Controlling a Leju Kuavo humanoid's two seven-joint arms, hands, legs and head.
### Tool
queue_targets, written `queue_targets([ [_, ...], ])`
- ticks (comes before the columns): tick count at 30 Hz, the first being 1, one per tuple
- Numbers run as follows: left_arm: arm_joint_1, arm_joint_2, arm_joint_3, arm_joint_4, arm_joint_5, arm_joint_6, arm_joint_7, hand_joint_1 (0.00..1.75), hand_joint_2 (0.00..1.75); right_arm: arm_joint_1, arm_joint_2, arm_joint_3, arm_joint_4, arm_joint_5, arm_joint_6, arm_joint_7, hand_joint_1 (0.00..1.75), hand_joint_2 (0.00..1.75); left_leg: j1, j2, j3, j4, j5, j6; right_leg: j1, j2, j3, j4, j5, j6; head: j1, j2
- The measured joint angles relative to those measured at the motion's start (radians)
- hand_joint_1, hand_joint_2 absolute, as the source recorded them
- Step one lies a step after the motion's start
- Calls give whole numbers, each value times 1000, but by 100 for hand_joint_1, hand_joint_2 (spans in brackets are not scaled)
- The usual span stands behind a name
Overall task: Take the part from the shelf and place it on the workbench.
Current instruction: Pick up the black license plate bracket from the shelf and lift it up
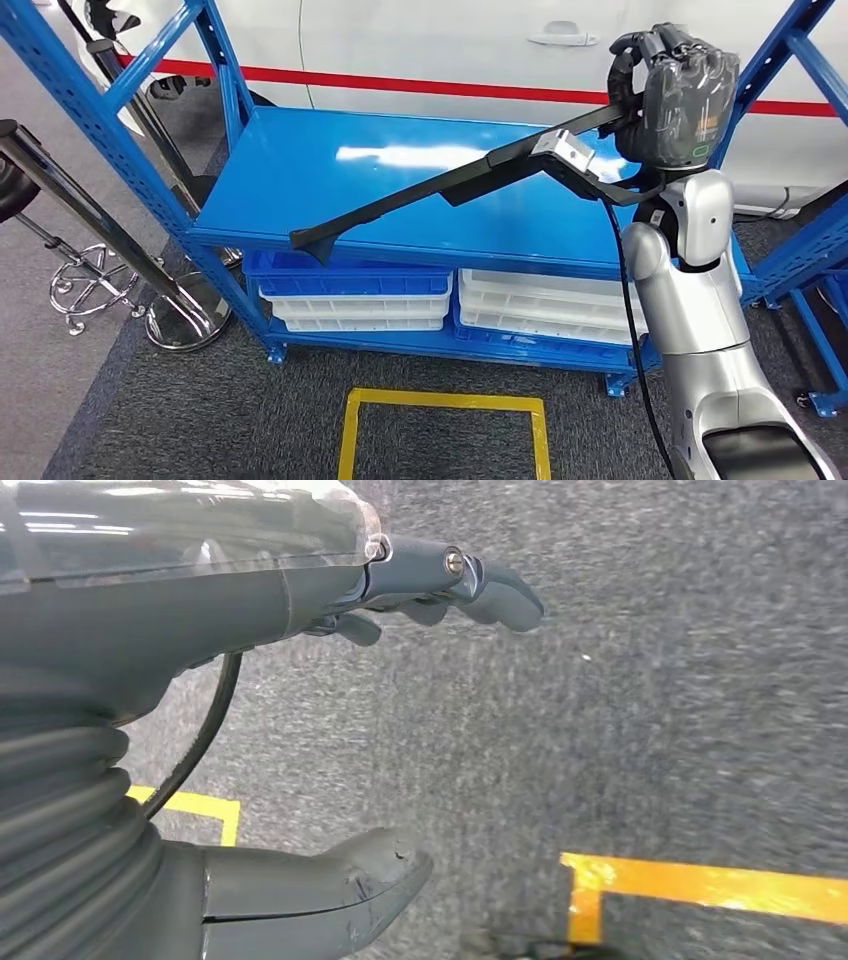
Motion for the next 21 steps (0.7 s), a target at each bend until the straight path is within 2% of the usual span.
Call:
queue_targets([
  [1,0,1,0,0,0,0,0,0,175,1,0,1,1,0,0,1,175,175,4,0,7,21,9,-6,-3,0,-16,4,9,4,0,0],
  [2,-1,3,1,0,0,1,1,0,175,3,0,1,1,-1,0,2,175,175,7,0,31,7,34,-11,-6,0,-32,10,17,10,0,0],
  [3,-1,4,1,0,-1,1,2,0,175,3,0,2,1,-2,0,3,175,175,11,1,73,-41,61,-16,-11,0,-47,19,23,16,0,0],
  [4,-3,5,1,0,-2,1,3,0,175,3,0,2,1,-2,0,3,175,175,13,1,122,-109,72,-21,-13,-1,-62,29,28,22,0,0],
  [5,-5,6,1,0,-2,1,3,0,175,3,0,2,1,-3,0,3,175,175,13,0,165,-173,70,-20,-14,-1,-74,39,33,29,0,0],
  [6,-6,6,1,0,-3,1,4,0,175,1,0,2,2,-2,0,3,175,175,12,-1,192,-220,61,-17,-13,-1,-82,46,38,36,0,0],
  [7,-7,7,1,0,-3,1,5,0,175,-1,0,3,4,-2,0,3,175,175,10,-3,203,-242,50,-10,-12,-1,-87,49,45,43,0,0],
  [9,-7,8,1,0,-3,1,6,0,175,-6,1,6,11,-2,1,3,175,175,8,-2,192,-246,59,12,-14,0,-91,47,57,58,0,0],
  [10,-8,8,2,0,-2,1,7,0,175,-10,2,8,17,-2,2,3,175,175,8,-1,185,-247,68,24,-16,1,-96,52,46,63,0,0],
  [11,-9,9,2,0,-1,2,8,0,175,-14,2,10,24,-2,4,4,175,175,8,0,176,-249,80,36,-18,2,-106,73,18,67,0,0],
  [12,-10,10,3,0,0,2,8,0,175,-20,4,12,30,-2,5,4,175,175,7,1,165,-250,92,46,-19,3,-120,114,-27,68,0,0],
  [14,-10,14,4,0,3,3,8,0,175,-31,7,17,41,-2,8,5,175,175,1,2,136,-249,115,55,-18,4,-149,239,-121,69,0,0],
  [15,-10,15,5,0,7,2,7,0,175,-34,11,19,47,-1,9,5,175,175,-3,2,122,-248,125,57,-17,5,-156,295,-142,68,0,0],
  [16,-9,16,6,0,11,1,4,0,175,-36,15,21,53,0,10,6,175,175,-7,1,109,-247,135,58,-15,5,-150,325,-139,65,0,0],
  [17,-9,17,8,0,16,-1,1,0,175,-38,20,23,59,1,10,6,175,175,-11,1,96,-246,145,58,-11,6,-125,318,-119,59,0,0],
  [18,-8,19,9,0,20,-4,-3,0,175,-40,26,25,65,3,10,7,175,175,-15,0,86,-246,154,58,-6,7,-87,278,-93,49,0,0],
  [19,-8,20,10,0,25,-7,-6,0,175,-44,33,28,69,5,10,8,175,175,-18,-1,77,-245,162,58,1,10,-37,211,-81,33,0,0],
  [20,-7,22,11,0,28,-10,-8,0,175,-49,41,31,73,7,10,9,175,175,-20,-1,70,-245,170,55,8,12,14,138,-81,18,0,0],
  [21,-7,23,12,0,31,-12,-9,0,175,-56,51,36,78,12,9,11,175,175,-18,0,66,-247,179,50,14,14,49,82,-87,8,0,0],
])
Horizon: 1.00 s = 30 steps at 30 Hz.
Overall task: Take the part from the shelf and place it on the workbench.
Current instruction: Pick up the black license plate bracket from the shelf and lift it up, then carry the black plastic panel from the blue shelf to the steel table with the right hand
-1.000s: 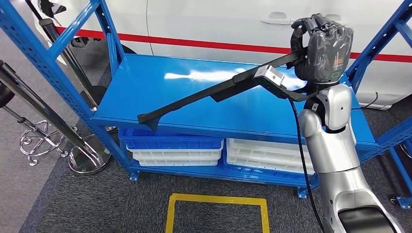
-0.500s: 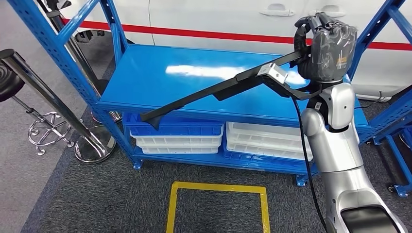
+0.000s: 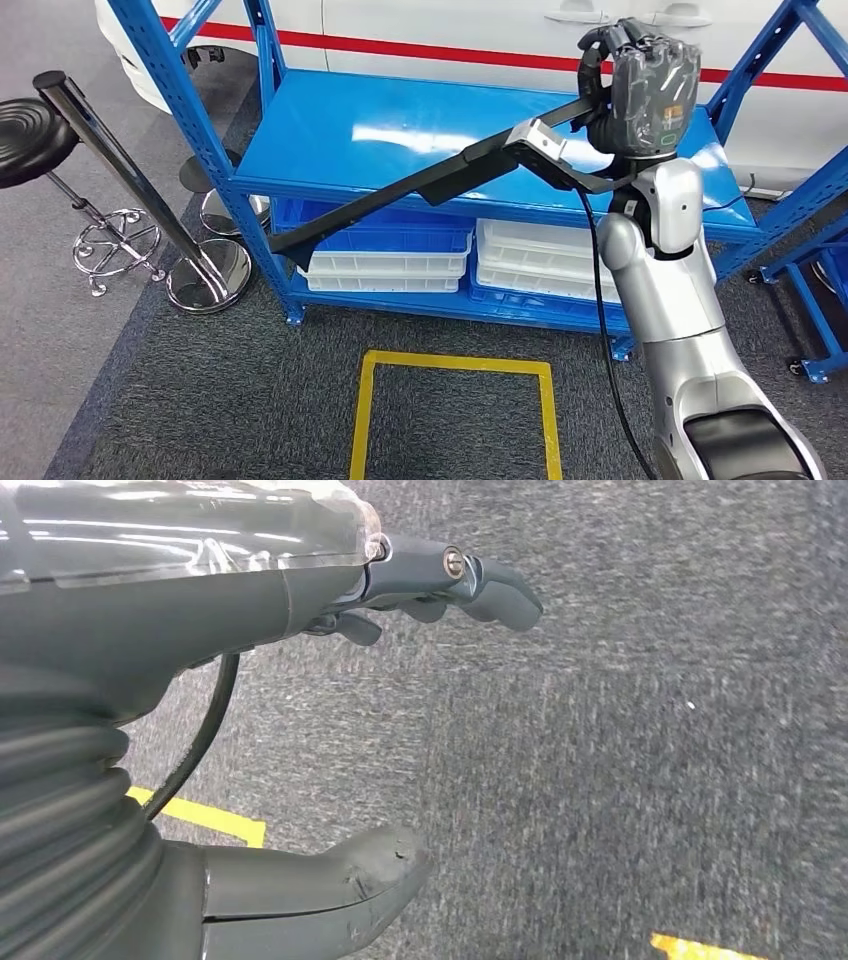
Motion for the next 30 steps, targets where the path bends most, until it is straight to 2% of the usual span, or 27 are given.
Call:
queue_targets([
  [1,1,2,2,0,3,-2,-1,0,175,-7,10,4,6,5,-1,2,175,175,4,0,-3,-3,9,-7,6,2,21,-38,-7,-8,0,0],
  [2,1,4,4,0,5,-3,-1,0,175,-14,20,9,14,10,-3,6,175,175,7,0,-4,-9,19,-14,10,2,27,-55,-3,-10,0,0],
  [3,3,8,6,0,8,-4,-1,0,175,-21,31,13,24,15,-5,10,175,175,9,0,-5,-15,28,-21,10,1,26,-65,11,-13,0,0],
  [4,4,12,8,0,9,-5,0,0,175,-29,43,18,35,18,-7,13,175,175,8,-1,-9,-14,24,-26,8,-2,24,-78,26,-17,0,0],
  [5,6,15,10,0,10,-6,0,0,175,-35,55,23,46,21,-8,15,175,175,7,-2,-17,0,1,-31,4,-5,19,-91,42,-22,0,0],
  [6,9,19,12,0,11,-8,0,0,175,-40,65,27,54,23,-10,16,175,175,6,-2,-30,34,-38,-36,-1,-9,11,-100,58,-25,0,0],
  [8,12,23,15,0,11,-10,1,0,175,-47,81,34,69,25,-12,16,175,175,12,-1,-60,150,-131,-47,-3,-13,-18,-101,81,-26,0,0],
  [9,14,26,16,0,11,-11,1,0,175,-48,87,36,75,26,-12,16,175,175,16,-1,-71,207,-156,-53,-4,-14,-34,-96,91,-23,0,0],
  [10,14,28,18,0,11,-11,1,0,175,-48,92,37,81,26,-12,16,175,175,20,0,-71,245,-158,-59,-7,-15,-52,-90,100,-20,0,0],
  [11,15,31,19,0,11,-11,1,0,175,-47,96,38,86,26,-13,16,175,175,24,0,-57,253,-140,-66,-10,-17,-72,-82,109,-15,0,0],
  [12,15,33,20,0,11,-11,1,0,175,-48,98,38,91,26,-13,16,175,175,28,0,-25,226,-112,-72,-15,-18,-91,-72,116,-8,0,0],
  [13,15,35,21,0,11,-11,1,0,175,-48,99,38,94,26,-13,16,175,175,33,0,18,171,-94,-79,-19,-18,-110,-59,122,-2,0,0],
  [14,15,36,21,0,11,-11,1,0,175,-49,101,38,97,26,-13,16,175,175,35,-1,65,104,-94,-85,-21,-18,-128,-45,127,5,0,0],
  [15,15,37,21,0,11,-11,1,0,175,-49,102,39,99,26,-13,16,175,175,35,-2,98,53,-102,-82,-21,-18,-141,-35,133,12,0,0],
  [16,15,38,21,0,10,-11,1,0,175,-50,104,39,100,26,-14,16,175,175,33,-4,115,21,-116,-77,-19,-17,-150,-28,139,18,0,0],
  [17,15,38,21,0,9,-11,2,0,175,-52,105,39,102,26,-14,16,175,175,29,-5,118,10,-121,-68,-18,-16,-155,-26,147,25,0,0],
  [19,15,40,22,0,8,-10,3,0,175,-53,104,40,108,24,-17,16,175,175,29,-3,103,10,-106,-43,-20,-11,-161,-26,157,38,0,0],
  [20,13,40,21,0,6,-10,4,0,175,-53,103,40,111,22,-20,16,175,175,29,-1,96,8,-94,-31,-21,-8,-169,-16,142,43,1,0],
  [21,11,40,21,0,5,-10,3,0,175,-53,101,40,113,19,-24,15,175,175,30,2,85,4,-81,-20,-22,-4,-181,13,107,47,2,0],
  [22,9,40,21,0,3,-9,3,0,175,-53,99,40,115,16,-28,14,175,175,29,4,75,3,-68,-13,-23,-1,-197,61,57,49,2,0],
  [23,7,41,21,0,2,-9,3,0,175,-52,96,40,117,12,-31,13,175,175,27,4,60,2,-55,-9,-22,-1,-212,124,6,50,3,0],
  [24,6,41,21,0,1,-8,3,0,175,-50,93,40,118,9,-33,12,175,175,24,4,44,2,-43,-6,-22,-1,-224,187,-31,50,3,0],
  [25,6,42,21,0,1,-8,3,0,175,-47,90,40,119,6,-33,10,175,175,21,4,28,2,-31,-6,-22,-1,-226,233,-46,49,3,0],
  [26,6,42,21,0,1,-7,4,0,175,-43,88,40,120,4,-33,9,175,175,19,4,13,3,-20,-6,-22,-1,-214,249,-41,47,3,0],
  [27,6,42,22,0,1,-7,4,0,175,-40,87,40,121,3,-33,7,175,175,16,4,-2,3,-9,-7,-21,-1,-185,232,-20,43,3,0],
  [28,6,42,22,0,1,-8,5,0,175,-39,86,40,122,3,-32,5,175,175,15,4,-14,3,1,-8,-19,-1,-140,184,3,36,3,0],
  [30,7,42,22,0,2,-9,9,0,175,-44,89,40,123,5,-31,2,175,175,13,4,-31,2,20,-15,-10,0,-35,43,9,20,2,0],
])
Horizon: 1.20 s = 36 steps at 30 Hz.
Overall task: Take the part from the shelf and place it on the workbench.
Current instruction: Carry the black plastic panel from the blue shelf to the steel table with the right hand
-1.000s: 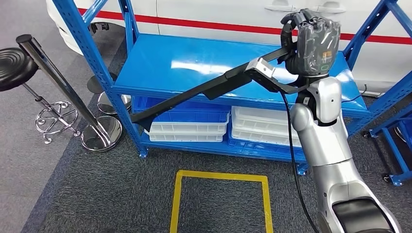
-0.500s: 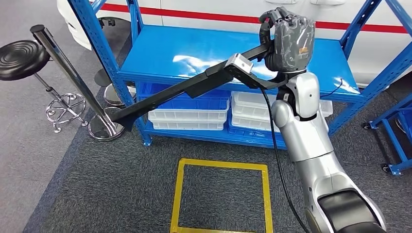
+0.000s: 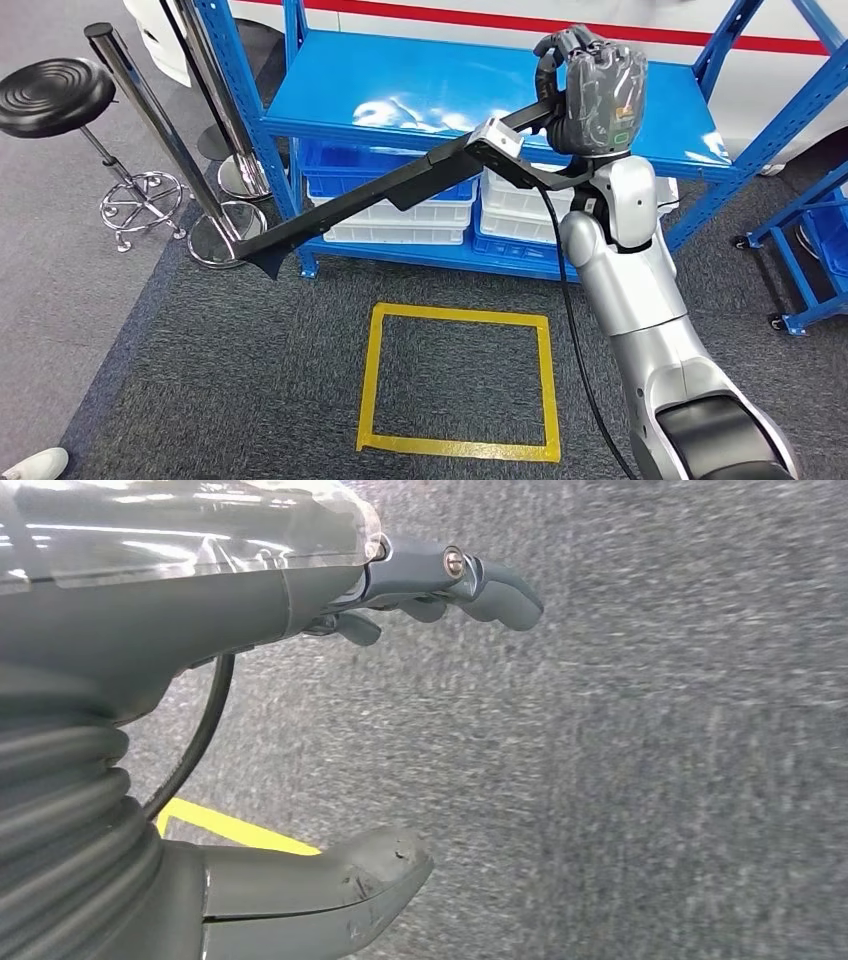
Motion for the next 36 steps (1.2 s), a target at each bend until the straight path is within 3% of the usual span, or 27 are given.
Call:
queue_targets([
  [2,2,0,0,0,1,-3,6,0,175,-10,6,1,5,4,1,-1,175,175,3,1,-5,-10,20,-12,11,1,51,-85,-14,-11,0,0],
  [4,5,0,0,0,2,-5,12,0,175,-17,14,2,14,6,1,-1,175,175,6,0,-5,-25,38,-24,13,-2,52,-109,5,-19,0,0],
  [5,8,0,0,0,3,-6,14,0,175,-19,19,3,19,8,1,0,175,175,6,-1,-9,-22,27,-30,11,-5,49,-120,19,-26,0,0],
  [7,12,0,0,0,5,-7,16,0,175,-19,29,6,29,13,0,2,175,175,5,-3,-31,42,-48,-38,5,-11,35,-135,45,-39,0,0],
  [9,15,0,1,0,7,-8,15,0,175,-19,35,10,37,16,0,2,175,175,6,-3,-61,171,-138,-45,6,-14,9,-129,62,-45,0,0],
  [10,15,1,1,0,8,-8,12,0,175,-18,36,12,40,17,0,2,175,175,7,-2,-67,224,-156,-49,6,-15,-6,-124,69,-45,0,0],
  [11,15,1,1,0,8,-9,9,0,175,-16,37,13,43,17,0,2,175,175,8,-2,-59,249,-154,-52,5,-16,-21,-116,75,-43,0,0],
  [12,15,2,1,0,9,-10,5,0,175,-14,37,13,44,17,0,2,175,175,9,-2,-34,237,-134,-55,4,-16,-37,-107,80,-41,0,0],
  [13,15,3,1,0,9,-10,2,0,175,-11,37,13,43,17,0,3,175,175,11,-2,8,192,-110,-56,2,-16,-51,-97,84,-38,0,0],
  [15,13,4,1,0,7,-11,-1,0,175,-3,35,13,36,16,0,4,175,175,11,-3,98,69,-103,-54,2,-16,-78,-75,90,-30,0,0],
  [16,12,4,1,0,4,-11,2,0,175,0,34,13,31,16,2,4,175,175,10,-4,124,28,-109,-49,3,-16,-87,-68,94,-25,0,0],
  [17,12,4,0,0,1,-10,7,0,175,2,33,13,29,16,4,4,175,175,7,-5,133,9,-118,-44,3,-15,-92,-64,99,-19,0,0],
  [19,14,4,0,0,-8,-10,21,0,175,1,34,13,31,16,11,4,175,175,7,-4,125,3,-107,-28,3,-13,-96,-65,110,-6,0,0],
  [20,14,4,0,0,-10,-10,26,0,175,0,34,13,32,15,14,4,175,175,9,-2,121,-1,-99,-19,2,-11,-100,-61,101,0,0,0],
  [22,13,4,0,0,-12,-10,28,0,175,-2,33,13,34,15,16,4,175,175,13,4,105,-8,-77,-1,-1,-8,-120,-6,34,11,0,0],
  [24,13,4,0,0,-12,-8,22,0,175,4,28,13,32,11,11,4,175,175,12,7,82,-8,-58,5,-4,-6,-149,112,-57,21,0,0],
  [25,12,4,0,0,-13,-6,19,0,175,12,21,13,28,7,8,4,175,175,12,8,70,-8,-49,5,-6,-6,-157,167,-80,25,0,0],
  [26,12,4,0,0,-14,-5,16,0,175,23,13,12,23,1,5,4,175,175,12,7,58,-7,-39,4,-8,-6,-153,198,-80,27,0,0],
  [27,12,4,-1,0,-15,-4,14,0,175,34,2,10,16,-4,3,3,175,175,12,7,46,-7,-30,3,-9,-6,-133,196,-61,27,0,0],
  [29,11,4,-1,0,-17,-4,8,0,175,51,-18,6,-1,-15,2,-2,175,175,12,7,28,-6,-13,-4,-10,-5,-48,96,-13,23,0,0],
  [31,6,4,-2,0,-19,-3,2,0,175,62,-36,-3,-20,-24,1,-8,175,175,11,7,17,-8,4,-15,-3,-4,40,-37,-11,12,0,0],
  [32,2,3,-2,0,-20,-3,0,0,175,67,-45,-9,-28,-28,0,-9,175,175,12,7,15,-13,13,-22,1,-3,61,-75,-17,6,0,0],
  [34,-4,2,-2,0,-21,-2,-2,0,175,75,-61,-20,-35,-34,-1,-10,175,175,12,7,11,-25,35,-35,5,-3,59,-97,-7,-7,0,0],
  [35,-6,1,-2,0,-21,-1,-2,0,175,78,-67,-24,-36,-36,-1,-11,175,175,12,6,5,-26,33,-40,4,-5,52,-103,5,-16,0,0],
  [36,-6,0,-2,0,-21,0,-2,0,175,81,-72,-27,-37,-37,-1,-12,175,175,12,6,-4,-13,11,-44,1,-7,42,-108,18,-26,0,0],
])
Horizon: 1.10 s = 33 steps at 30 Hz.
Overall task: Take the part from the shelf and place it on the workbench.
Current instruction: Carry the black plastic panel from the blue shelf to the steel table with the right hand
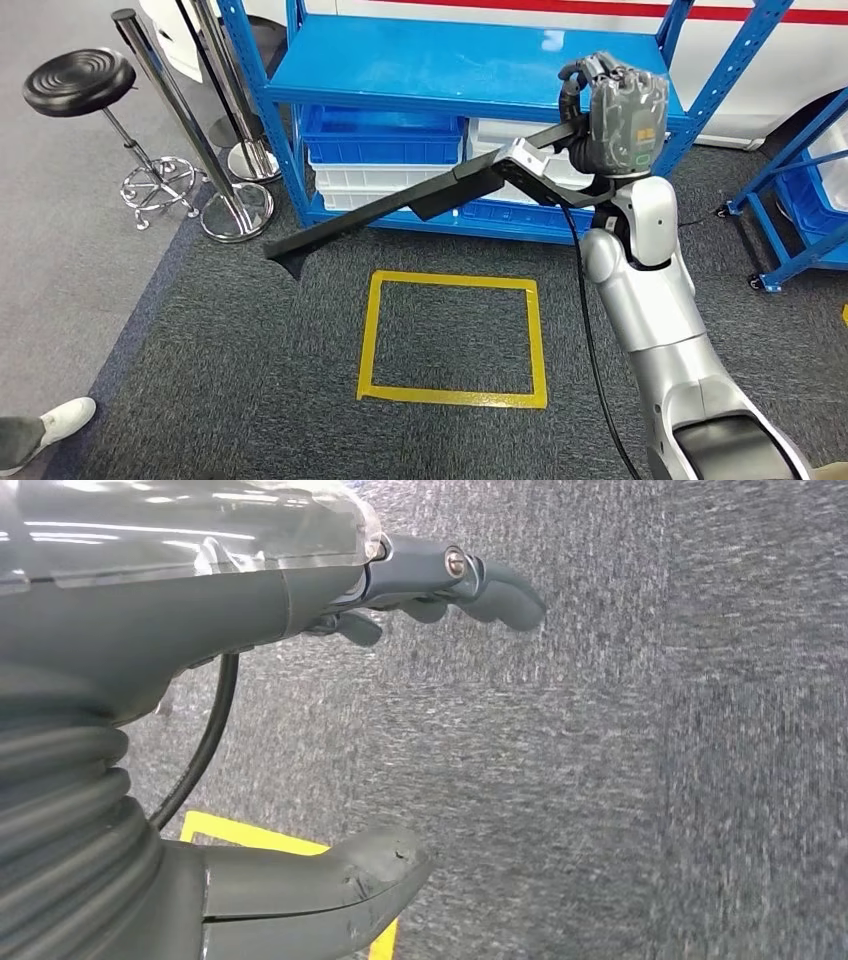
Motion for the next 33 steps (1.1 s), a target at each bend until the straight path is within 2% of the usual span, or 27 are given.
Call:
queue_targets([
  [1,1,-1,0,0,0,1,0,0,175,3,-4,-3,-1,-1,0,-1,175,175,0,0,-12,32,-41,-3,-2,-2,-13,-4,14,-10,0,0],
  [2,1,-2,0,0,0,1,1,0,175,6,-8,-4,-2,-2,1,-3,175,175,1,0,-25,85,-98,-4,-1,-3,-27,-3,27,-17,0,0],
  [3,1,-4,0,0,0,1,1,0,175,8,-12,-6,-4,-2,1,-5,175,175,1,0,-38,152,-150,-5,1,-2,-43,-1,38,-22,0,0],
  [4,1,-6,0,0,0,2,2,0,175,11,-15,-7,-5,-2,1,-7,175,175,1,0,-47,218,-183,-6,3,-2,-59,2,48,-23,0,0],
  [5,1,-6,0,0,-1,2,2,0,175,13,-17,-9,-5,-3,1,-8,175,175,1,0,-47,268,-191,-6,6,-2,-76,6,59,-23,0,0],
  [6,0,-7,0,0,-1,2,2,0,175,16,-19,-10,-5,-3,1,-9,175,175,0,0,-34,288,-177,-5,8,-2,-92,12,68,-23,0,0],
  [7,0,-7,0,0,-1,2,2,0,175,17,-21,-12,-6,-3,1,-9,175,175,0,0,-4,274,-150,-2,10,-2,-110,18,77,-21,0,0],
  [8,-1,-7,0,0,-1,2,2,0,175,19,-24,-13,-7,-3,1,-10,175,175,-1,-1,41,228,-127,2,12,-2,-126,26,84,-20,0,0],
  [10,-3,-7,0,0,-1,3,2,0,175,20,-29,-17,-11,-3,1,-10,175,175,-7,-1,147,86,-137,13,14,-3,-150,38,99,-12,0,0],
  [11,-4,-8,0,0,-1,3,2,0,175,20,-31,-19,-14,-3,1,-10,175,175,-11,-2,178,34,-152,17,13,-4,-155,40,107,-7,0,0],
  [12,-4,-8,0,0,-1,4,2,0,175,20,-33,-21,-16,-3,1,-10,175,175,-14,-2,194,2,-165,20,12,-5,-157,39,117,-1,0,0],
  [14,-3,-12,0,0,-2,6,7,0,175,22,-36,-25,-18,-4,1,-10,175,175,-13,-1,187,-13,-148,29,10,-3,-160,32,134,11,-1,0],
  [15,-3,-14,0,0,-2,6,11,0,175,23,-38,-26,-18,-4,1,-10,175,175,-10,1,180,-19,-135,36,9,0,-166,36,122,17,0,0],
  [16,-3,-16,0,0,-2,7,15,0,175,24,-42,-29,-19,-5,1,-10,175,175,-7,4,168,-24,-119,44,8,3,-176,57,90,22,0,0],
  [17,-2,-18,0,1,-2,7,18,0,175,25,-47,-31,-21,-6,1,-10,175,175,-5,6,156,-27,-104,49,5,5,-188,97,40,28,0,0],
  [18,0,-19,0,1,-2,8,20,0,175,28,-53,-35,-22,-8,1,-10,175,175,-5,6,140,-27,-91,53,2,6,-200,154,-15,34,1,0],
  [19,3,-20,0,1,-2,8,20,0,175,34,-59,-40,-24,-11,2,-10,175,175,-5,7,125,-26,-79,53,-2,6,-209,218,-56,39,0,0],
  [20,6,-21,0,1,-2,9,20,0,175,42,-66,-45,-27,-14,3,-10,175,175,-5,7,109,-24,-68,52,-5,6,-212,272,-71,43,0,0],
  [21,10,-22,0,1,-1,10,18,0,175,50,-73,-50,-29,-18,4,-10,175,175,-5,7,93,-22,-57,50,-8,6,-204,303,-62,47,1,0],
  [22,12,-23,0,1,0,10,16,0,175,58,-80,-56,-32,-21,6,-10,175,175,-4,7,77,-18,-47,47,-12,6,-181,300,-35,49,1,0],
  [23,14,-24,0,1,0,10,13,0,175,64,-87,-61,-35,-25,9,-9,175,175,-4,7,62,-14,-38,44,-15,6,-142,267,-6,51,1,0],
  [24,15,-25,0,1,2,10,11,0,175,67,-93,-65,-38,-29,11,-8,175,175,-4,7,49,-9,-29,40,-17,6,-92,205,1,50,1,0],
  [25,14,-25,0,1,2,10,8,0,175,70,-98,-71,-42,-35,14,-7,175,175,-5,6,39,-6,-21,34,-16,6,-38,129,-8,48,0,0],
  [27,13,-25,0,1,3,12,6,0,175,75,-106,-83,-48,-49,21,-2,175,175,-7,5,31,-8,-5,23,-11,7,24,28,-41,38,0,0],
  [28,12,-25,0,1,3,13,5,0,175,77,-108,-87,-49,-53,23,-1,175,175,-8,5,30,-10,1,19,-8,7,33,11,-46,35,0,0],
  [32,13,-26,0,1,1,16,6,0,175,82,-114,-94,-46,-58,30,3,175,175,-7,4,27,-18,16,12,-6,6,24,8,-35,26,0,0],
  [33,14,-26,0,1,1,18,9,0,175,84,-117,-98,-41,-64,33,5,175,175,-6,3,15,-1,-8,6,-6,5,11,5,-20,14,0,0],
])
